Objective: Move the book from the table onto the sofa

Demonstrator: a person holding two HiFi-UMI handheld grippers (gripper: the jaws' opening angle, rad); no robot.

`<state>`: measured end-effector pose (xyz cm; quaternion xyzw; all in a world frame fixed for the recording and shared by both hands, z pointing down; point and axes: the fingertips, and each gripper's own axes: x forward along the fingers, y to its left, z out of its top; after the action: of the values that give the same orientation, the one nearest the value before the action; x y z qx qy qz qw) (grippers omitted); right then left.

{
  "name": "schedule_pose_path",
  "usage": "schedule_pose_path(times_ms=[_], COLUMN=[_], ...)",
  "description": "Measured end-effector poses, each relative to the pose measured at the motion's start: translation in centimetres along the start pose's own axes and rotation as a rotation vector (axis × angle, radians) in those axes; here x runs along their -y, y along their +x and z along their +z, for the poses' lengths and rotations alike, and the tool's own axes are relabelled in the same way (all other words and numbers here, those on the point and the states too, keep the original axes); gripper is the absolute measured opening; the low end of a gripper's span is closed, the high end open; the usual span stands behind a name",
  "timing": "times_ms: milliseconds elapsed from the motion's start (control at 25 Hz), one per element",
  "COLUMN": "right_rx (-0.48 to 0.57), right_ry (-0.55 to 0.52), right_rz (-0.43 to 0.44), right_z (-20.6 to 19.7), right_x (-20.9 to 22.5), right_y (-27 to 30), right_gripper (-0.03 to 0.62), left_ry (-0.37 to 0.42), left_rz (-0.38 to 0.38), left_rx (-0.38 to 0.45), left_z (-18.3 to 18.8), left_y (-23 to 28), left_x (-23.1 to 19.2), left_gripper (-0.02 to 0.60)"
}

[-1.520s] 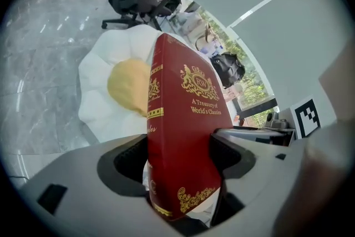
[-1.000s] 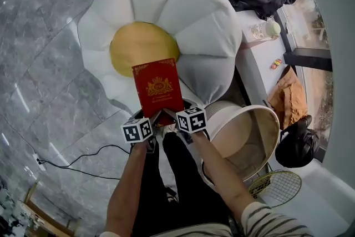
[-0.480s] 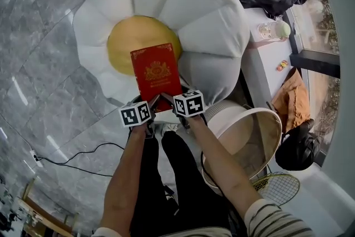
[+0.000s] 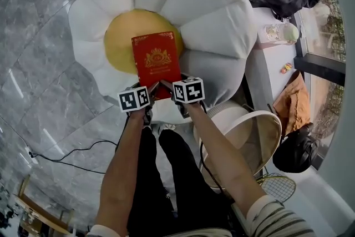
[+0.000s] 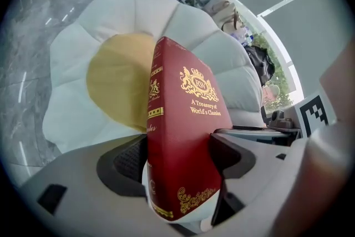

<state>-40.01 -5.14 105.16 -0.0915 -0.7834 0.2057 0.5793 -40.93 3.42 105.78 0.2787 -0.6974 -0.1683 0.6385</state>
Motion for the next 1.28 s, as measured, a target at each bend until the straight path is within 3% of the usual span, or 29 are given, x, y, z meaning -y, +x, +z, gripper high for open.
schedule_pose_path(times_ms=[160,520,760,1280], right_rx=[0.006,-0.055,-0.093,-0.067], right_ry=[-0.002,-0.010,-0.045,-0.026], right_rz=[0.018,-0.024,-0.077,-0.069], right_z=[1.2,2.3,1.6,1.6], right_x=[0.5,1.8,3.0,2.7], right_y=[1.4,2.7,3.6,2.5], right_gripper=[0.370,0.370,0.370,0.370], left_ry=[-0.010,-0.042,-0.017,-0.031], left_rz=[0.005,0.005,0.029,0.023], left_rx=[0.008,-0.026,-0.060,0.019], left_z=[1.3,1.9,1.4,2.6], left_y=[1.1,2.7,3.5,1.7], left_x=[-0.4,-1.5,-1.8,-1.7], left_gripper=[0.357,0.357,0.354,0.346])
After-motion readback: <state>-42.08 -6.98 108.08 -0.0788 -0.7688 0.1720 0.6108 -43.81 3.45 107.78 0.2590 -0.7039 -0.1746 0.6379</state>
